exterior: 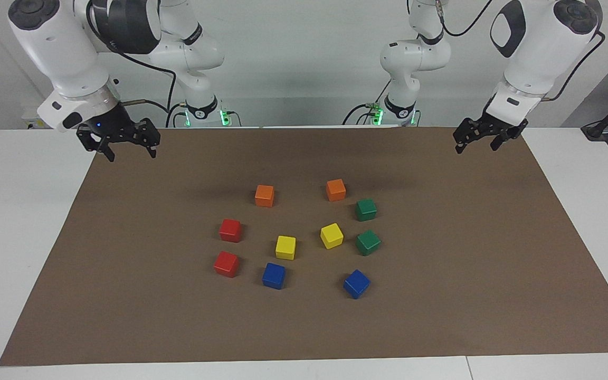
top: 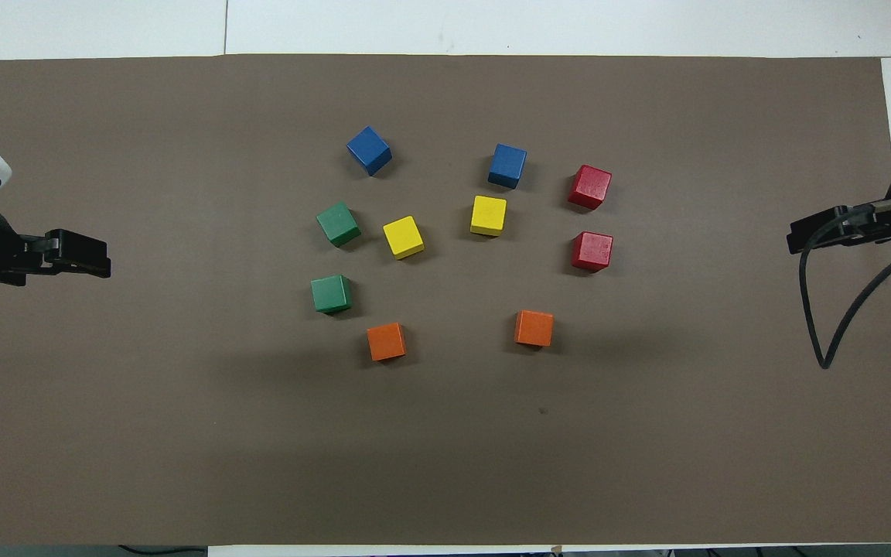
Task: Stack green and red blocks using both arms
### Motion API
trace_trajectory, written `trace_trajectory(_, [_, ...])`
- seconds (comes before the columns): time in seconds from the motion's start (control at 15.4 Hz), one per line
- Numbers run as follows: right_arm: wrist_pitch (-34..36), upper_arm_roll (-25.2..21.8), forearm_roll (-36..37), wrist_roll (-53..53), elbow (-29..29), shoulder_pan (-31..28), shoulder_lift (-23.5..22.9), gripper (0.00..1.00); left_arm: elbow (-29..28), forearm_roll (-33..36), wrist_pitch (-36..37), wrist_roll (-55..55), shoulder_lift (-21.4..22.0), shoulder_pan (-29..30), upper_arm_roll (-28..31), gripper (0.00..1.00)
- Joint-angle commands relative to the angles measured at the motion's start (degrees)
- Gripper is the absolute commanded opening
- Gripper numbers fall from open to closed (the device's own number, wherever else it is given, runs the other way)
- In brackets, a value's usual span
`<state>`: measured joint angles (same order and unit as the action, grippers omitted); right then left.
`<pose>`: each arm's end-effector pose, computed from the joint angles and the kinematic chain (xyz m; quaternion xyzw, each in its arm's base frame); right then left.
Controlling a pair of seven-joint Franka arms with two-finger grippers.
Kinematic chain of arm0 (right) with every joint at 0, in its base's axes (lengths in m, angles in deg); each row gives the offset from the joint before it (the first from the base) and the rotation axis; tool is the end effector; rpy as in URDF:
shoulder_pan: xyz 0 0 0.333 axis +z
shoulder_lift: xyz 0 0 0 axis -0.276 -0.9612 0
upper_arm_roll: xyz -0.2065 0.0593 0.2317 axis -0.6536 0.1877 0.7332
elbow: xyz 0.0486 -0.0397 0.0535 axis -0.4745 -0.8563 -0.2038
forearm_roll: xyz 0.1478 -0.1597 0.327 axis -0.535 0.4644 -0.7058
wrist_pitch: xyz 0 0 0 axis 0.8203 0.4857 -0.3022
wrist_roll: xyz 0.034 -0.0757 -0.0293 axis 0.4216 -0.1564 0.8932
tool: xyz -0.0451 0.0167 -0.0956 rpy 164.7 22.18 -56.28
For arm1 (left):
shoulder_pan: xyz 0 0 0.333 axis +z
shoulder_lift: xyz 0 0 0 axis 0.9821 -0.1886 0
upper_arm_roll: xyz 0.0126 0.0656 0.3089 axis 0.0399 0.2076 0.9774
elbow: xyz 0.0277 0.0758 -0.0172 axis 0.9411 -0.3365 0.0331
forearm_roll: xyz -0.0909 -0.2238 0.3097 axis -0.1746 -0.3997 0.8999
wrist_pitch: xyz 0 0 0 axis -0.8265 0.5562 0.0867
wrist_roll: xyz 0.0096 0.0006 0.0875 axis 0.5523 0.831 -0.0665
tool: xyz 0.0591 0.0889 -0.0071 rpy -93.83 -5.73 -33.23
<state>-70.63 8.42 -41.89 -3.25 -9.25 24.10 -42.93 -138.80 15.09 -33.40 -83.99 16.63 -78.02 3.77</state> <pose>0.5561 -0.0092 0.5891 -0.9988 -0.0446 0.0200 0.0004 0.5308 -0.0412 0.5821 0.9998 0.0060 -0.0209 0.0012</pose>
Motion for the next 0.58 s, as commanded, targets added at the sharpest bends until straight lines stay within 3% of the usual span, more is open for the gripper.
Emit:
trace_trajectory(0.0, [-0.58, -0.21, -0.96, -0.61, -0.83, 0.27, 0.87, 1.0, -0.13, 0.99, 0.21, 0.59, 0.32, 0.48, -0.56, 1.0])
trace_trajectory(0.52, [-1.28, 0.05, -0.61, -0.78, -1.18, 1.59, 1.14, 1.0, -4.77, 0.82, -7.24, -2.38, 0.41, -1.63, -0.56, 1.0])
